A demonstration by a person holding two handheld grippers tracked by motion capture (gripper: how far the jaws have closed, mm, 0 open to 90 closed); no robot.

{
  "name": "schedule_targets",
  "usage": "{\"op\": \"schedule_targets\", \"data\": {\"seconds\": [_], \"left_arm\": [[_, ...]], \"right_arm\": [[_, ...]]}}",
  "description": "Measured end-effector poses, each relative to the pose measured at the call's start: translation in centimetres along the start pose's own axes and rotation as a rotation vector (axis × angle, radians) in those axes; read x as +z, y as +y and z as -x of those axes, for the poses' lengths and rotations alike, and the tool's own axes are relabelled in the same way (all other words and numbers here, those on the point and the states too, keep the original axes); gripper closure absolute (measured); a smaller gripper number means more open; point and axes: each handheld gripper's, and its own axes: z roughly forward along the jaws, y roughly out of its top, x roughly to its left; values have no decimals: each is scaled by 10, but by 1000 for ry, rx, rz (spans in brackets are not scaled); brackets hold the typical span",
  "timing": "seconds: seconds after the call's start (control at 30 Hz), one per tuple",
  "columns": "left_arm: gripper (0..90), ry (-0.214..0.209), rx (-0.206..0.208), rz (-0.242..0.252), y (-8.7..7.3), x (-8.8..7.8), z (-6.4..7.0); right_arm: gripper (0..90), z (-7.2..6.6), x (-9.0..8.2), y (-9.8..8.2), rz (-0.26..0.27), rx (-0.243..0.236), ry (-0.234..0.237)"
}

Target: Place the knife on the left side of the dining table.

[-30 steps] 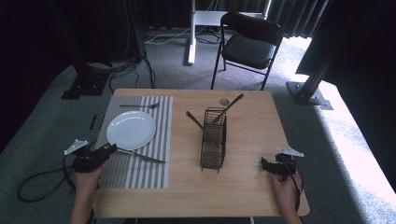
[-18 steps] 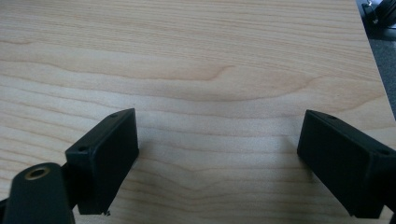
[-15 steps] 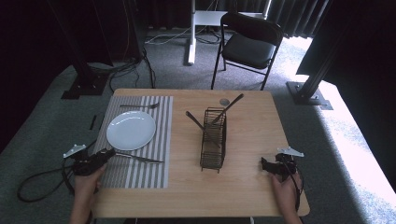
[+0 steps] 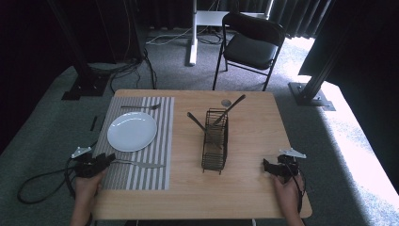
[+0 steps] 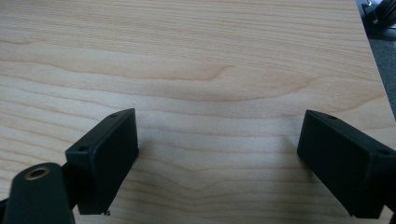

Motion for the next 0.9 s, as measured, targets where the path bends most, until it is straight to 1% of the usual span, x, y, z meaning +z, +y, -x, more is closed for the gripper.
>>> {"op": "schedule_targets", "data": {"seconds": [0.1, 0.13, 0.2, 0.23, 0.27, 0.3, 0.33, 0.37, 0.43, 0.47, 0.53, 0.57, 0.6, 0.63, 0.67, 0.7, 0.8, 0.83, 0.87, 0.9], "left_arm": [[449, -3, 8, 11, 1, -2, 3], [435, 16, 47, 4, 0, -4, 9], [421, 32, 82, -5, -2, -6, 13], [421, 32, 82, -5, -2, -6, 13], [419, 56, 121, -12, -6, -9, 19], [400, 66, 129, -8, -8, -11, 22], [386, 66, 129, -8, -8, -11, 22], [385, 65, 127, -3, -14, -15, 28], [374, 65, 127, -3, -14, -15, 28], [334, 68, 128, -7, -23, -19, 35], [301, 81, 132, -9, -28, -21, 41], [284, 81, 132, -9, -28, -21, 41], [284, 91, 133, -10, -31, -23, 43], [222, 101, 138, -15, -35, -25, 47], [164, 117, 148, -30, -37, -26, 50], [162, 128, 147, -35, -39, -27, 51], [158, 137, 134, -44, -41, -30, 53], [106, 137, 131, -52, -44, -33, 52], [89, 137, 131, -52, -44, -33, 52], [89, 149, 129, -56, -45, -34, 52]], "right_arm": [[119, 0, 0, 0, 0, 0, 0], [119, 0, 0, 0, 0, 0, 0], [119, 0, 0, 0, 0, 0, 0], [119, 0, 0, 0, 0, 0, 0], [119, 0, 0, 0, 0, 0, 0], [119, 0, 0, 0, 0, 0, 0], [119, 0, 0, 0, 0, 0, 0], [119, 0, 0, 0, 0, 0, 0], [119, 0, 0, 0, 0, 0, 0], [119, 0, 0, 0, 0, 0, 0], [119, 0, 0, 0, 0, 0, 0], [119, 0, 0, 0, 0, 0, 0], [119, 0, 0, 0, 0, 0, 0], [119, 0, 0, 0, 0, 0, 0], [119, 0, 0, 0, 0, 0, 0], [119, 0, 0, 0, 0, 0, 0], [119, 0, 0, 0, 0, 0, 0], [119, 0, 0, 0, 0, 0, 0], [119, 0, 0, 0, 0, 0, 0], [119, 0, 0, 0, 0, 0, 0]]}}
